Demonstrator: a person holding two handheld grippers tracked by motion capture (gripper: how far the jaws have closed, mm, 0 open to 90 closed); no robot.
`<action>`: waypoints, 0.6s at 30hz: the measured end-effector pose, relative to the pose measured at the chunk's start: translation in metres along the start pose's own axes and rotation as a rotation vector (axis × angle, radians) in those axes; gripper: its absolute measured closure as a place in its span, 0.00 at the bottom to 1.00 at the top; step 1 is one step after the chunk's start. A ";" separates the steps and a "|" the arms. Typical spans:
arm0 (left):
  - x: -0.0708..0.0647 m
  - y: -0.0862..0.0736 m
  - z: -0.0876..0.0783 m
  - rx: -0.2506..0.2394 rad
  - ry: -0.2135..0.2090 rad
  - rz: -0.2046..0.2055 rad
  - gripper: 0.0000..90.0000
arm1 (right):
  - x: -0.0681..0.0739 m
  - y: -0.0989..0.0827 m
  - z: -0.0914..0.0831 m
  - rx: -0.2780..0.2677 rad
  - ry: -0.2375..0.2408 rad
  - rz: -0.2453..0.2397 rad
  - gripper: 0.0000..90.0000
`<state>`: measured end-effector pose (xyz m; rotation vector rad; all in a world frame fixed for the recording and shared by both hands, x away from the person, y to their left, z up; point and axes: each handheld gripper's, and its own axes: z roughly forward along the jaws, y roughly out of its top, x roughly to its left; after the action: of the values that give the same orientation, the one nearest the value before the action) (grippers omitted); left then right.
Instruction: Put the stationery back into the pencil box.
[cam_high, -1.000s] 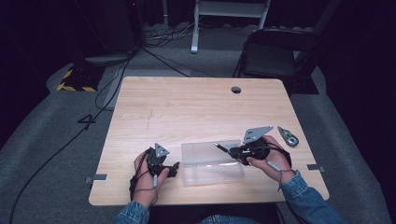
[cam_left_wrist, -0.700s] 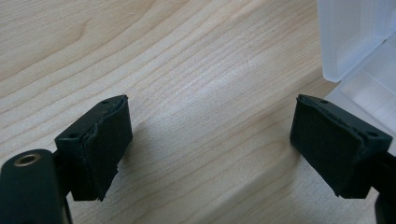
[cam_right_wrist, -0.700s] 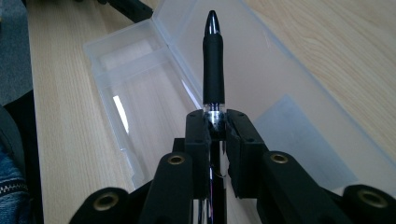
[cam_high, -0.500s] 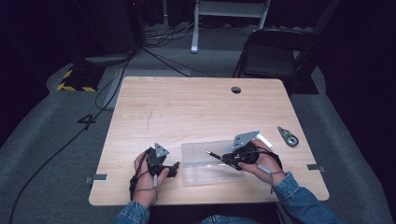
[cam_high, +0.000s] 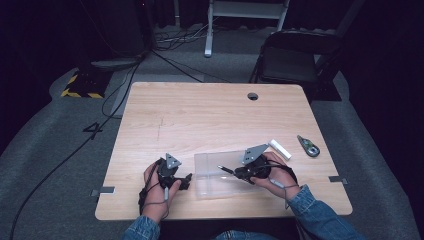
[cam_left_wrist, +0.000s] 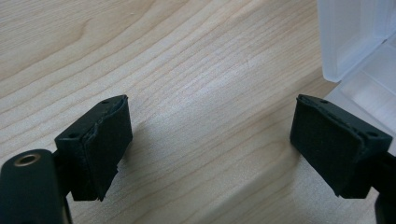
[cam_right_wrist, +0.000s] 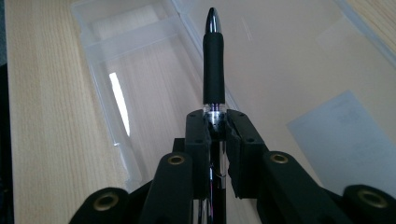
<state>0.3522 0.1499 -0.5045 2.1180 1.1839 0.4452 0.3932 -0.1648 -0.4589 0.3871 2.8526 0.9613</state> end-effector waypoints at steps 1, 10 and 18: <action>0.000 0.000 0.000 0.000 0.000 -0.001 0.15 | 0.000 0.000 0.001 0.002 -0.003 -0.003 0.89; 0.000 0.000 0.000 0.000 0.001 0.001 0.15 | 0.000 -0.001 0.004 0.018 -0.007 -0.030 0.89; 0.000 0.000 0.000 0.000 0.000 0.000 0.15 | 0.004 -0.001 0.010 0.035 0.002 -0.045 0.89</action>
<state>0.3522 0.1499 -0.5046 2.1175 1.1842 0.4451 0.3909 -0.1585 -0.4674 0.3238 2.8704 0.9055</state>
